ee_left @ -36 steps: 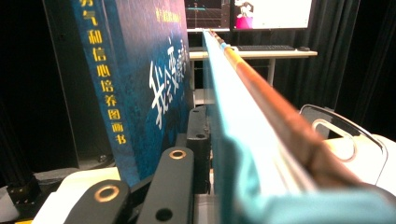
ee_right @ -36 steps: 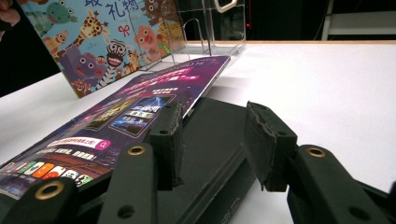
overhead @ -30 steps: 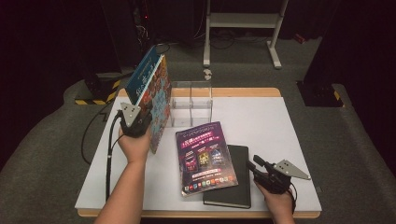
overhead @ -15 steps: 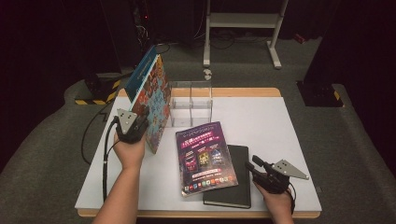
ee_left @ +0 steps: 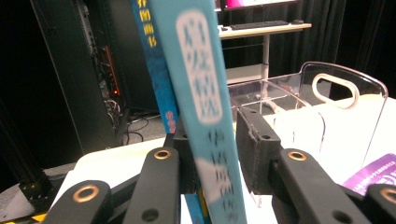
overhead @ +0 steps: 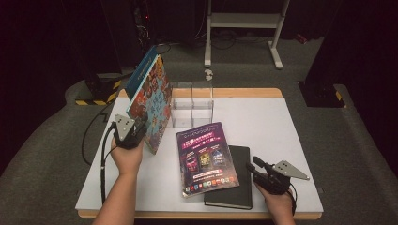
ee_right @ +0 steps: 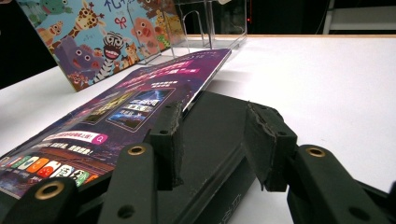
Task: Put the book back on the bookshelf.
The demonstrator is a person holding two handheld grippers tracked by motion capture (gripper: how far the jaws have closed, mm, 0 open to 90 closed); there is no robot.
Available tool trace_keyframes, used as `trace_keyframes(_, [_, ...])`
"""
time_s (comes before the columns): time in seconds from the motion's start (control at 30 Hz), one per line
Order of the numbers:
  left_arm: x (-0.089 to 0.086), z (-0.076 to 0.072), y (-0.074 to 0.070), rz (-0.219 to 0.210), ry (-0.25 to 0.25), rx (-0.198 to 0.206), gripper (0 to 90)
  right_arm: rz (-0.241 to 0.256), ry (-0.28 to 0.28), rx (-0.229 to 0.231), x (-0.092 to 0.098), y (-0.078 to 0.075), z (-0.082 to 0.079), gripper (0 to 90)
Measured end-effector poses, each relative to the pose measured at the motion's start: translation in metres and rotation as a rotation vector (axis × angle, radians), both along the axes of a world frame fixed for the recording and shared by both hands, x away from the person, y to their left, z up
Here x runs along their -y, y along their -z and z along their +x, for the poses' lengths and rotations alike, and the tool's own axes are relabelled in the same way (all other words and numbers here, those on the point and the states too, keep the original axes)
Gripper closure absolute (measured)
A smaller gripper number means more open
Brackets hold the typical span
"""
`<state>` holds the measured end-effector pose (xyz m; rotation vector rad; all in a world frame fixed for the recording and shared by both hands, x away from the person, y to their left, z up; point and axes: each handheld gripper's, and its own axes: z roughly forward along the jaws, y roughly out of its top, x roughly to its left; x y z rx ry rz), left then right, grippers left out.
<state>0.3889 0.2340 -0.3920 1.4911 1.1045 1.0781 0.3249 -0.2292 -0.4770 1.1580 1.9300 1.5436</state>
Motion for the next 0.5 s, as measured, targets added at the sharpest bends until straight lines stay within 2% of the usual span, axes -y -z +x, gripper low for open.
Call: trace_keyframes(0.5, [-0.001, -0.005, 0.018, 0.01, -0.001, -0.015, 59.3, -0.004, -0.001, -0.003, -0.001, 0.001, 0.0, 57.0])
